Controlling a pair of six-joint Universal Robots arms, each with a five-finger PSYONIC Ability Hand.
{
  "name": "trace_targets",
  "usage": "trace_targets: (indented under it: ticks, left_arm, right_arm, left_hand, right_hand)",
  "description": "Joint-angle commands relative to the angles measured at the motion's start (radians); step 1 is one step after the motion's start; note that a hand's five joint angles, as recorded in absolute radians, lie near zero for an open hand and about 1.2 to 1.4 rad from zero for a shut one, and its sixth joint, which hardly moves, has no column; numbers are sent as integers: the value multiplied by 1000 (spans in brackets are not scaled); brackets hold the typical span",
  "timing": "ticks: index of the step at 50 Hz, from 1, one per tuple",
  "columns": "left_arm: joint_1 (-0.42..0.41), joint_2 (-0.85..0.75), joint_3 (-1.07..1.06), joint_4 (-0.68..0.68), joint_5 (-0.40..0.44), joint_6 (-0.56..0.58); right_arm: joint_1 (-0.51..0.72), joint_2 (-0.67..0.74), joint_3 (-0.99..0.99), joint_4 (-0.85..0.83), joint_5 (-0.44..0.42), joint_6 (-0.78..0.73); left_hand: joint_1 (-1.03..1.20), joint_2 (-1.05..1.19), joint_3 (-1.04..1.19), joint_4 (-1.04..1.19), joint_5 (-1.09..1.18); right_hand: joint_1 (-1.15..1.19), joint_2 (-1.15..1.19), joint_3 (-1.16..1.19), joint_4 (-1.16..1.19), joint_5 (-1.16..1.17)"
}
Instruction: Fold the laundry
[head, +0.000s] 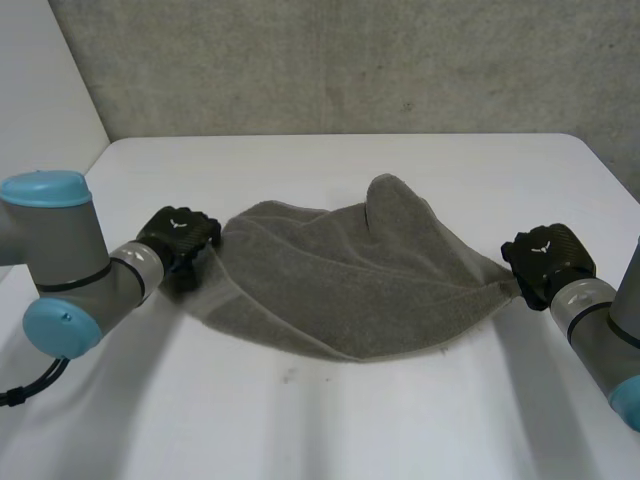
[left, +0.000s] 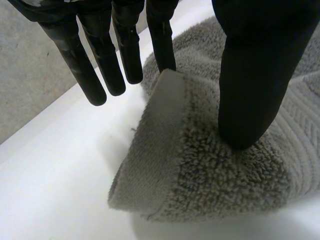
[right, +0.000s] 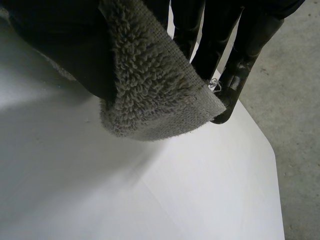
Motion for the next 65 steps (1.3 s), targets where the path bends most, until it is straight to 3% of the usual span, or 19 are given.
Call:
trace_targets:
  ticks: [1, 9, 17, 22, 25, 31, 36, 41, 47, 50, 56, 62, 64, 65]
  left_arm:
    - [0, -5, -5, -1, -16, 31]
    - [-2, 0, -22, -5, -25, 37]
    - [-2, 41, -71, -18, -71, 120]
    - [-16, 212, -132, -14, -119, 140]
    - [-20, 268, -142, -14, -125, 138]
    - [-45, 484, -152, -16, -128, 43]
    - [-33, 713, -145, -18, -110, -130]
    - [-26, 764, -143, -28, -110, -193]
    - [-8, 748, -146, -70, -110, -198]
    - [12, 668, -143, -111, -111, -199]
    - [23, 435, -89, -139, -119, -201]
    - [20, 213, 161, -131, -122, -204]
    - [15, 153, 356, -123, -122, -216]
    - [15, 153, 357, -123, -122, -216]
  right_arm:
    - [0, 3, -1, 0, -2, -3]
    - [0, 18, -1, 0, -3, -4]
    - [0, 4, -10, 8, -3, -6]
    - [0, -73, -50, 46, 9, -4]
    - [-2, -121, -65, 83, 9, -6]
    - [-11, -253, -240, 377, 8, -23]
    - [-12, -314, -448, 634, -3, -32]
    - [-12, -331, -544, 754, -5, -62]
    - [-9, -313, -544, 839, -5, -207]
    - [-5, -275, -535, 842, 5, -273]
    - [9, -61, -552, 841, 15, -280]
    - [63, 126, -705, 752, 69, -265]
    - [90, 178, -882, 605, 164, -230]
    - [90, 178, -883, 604, 164, -230]
  left_hand:
    - [111, 110, 110, 108, 110]
    - [240, 239, 239, 237, 239]
    - [566, 565, 565, 563, 565]
    - [873, 872, 872, 870, 872]
    - [874, 873, 873, 871, 873]
    - [874, 873, 873, 871, 873]
    - [874, 873, 873, 871, 873]
    - [874, 873, 873, 871, 873]
    - [874, 873, 873, 871, 873]
    - [874, 873, 873, 871, 873]
    - [874, 873, 873, 871, 873]
    - [874, 873, 873, 871, 873]
    - [874, 873, 873, 871, 873]
    - [874, 873, 873, 871, 873]
  right_hand:
    - [429, 220, 213, 204, 234]
    - [429, 220, 213, 204, 234]
    - [429, 220, 213, 204, 234]
    - [429, 220, 213, 204, 234]
    - [429, 220, 213, 204, 234]
    - [429, 220, 213, 204, 234]
    - [429, 220, 213, 204, 234]
    - [429, 220, 213, 204, 234]
    - [429, 220, 213, 204, 234]
    - [429, 220, 213, 204, 234]
    - [429, 220, 213, 204, 234]
    - [429, 220, 213, 204, 234]
    - [429, 220, 213, 204, 234]
    - [429, 220, 213, 204, 234]
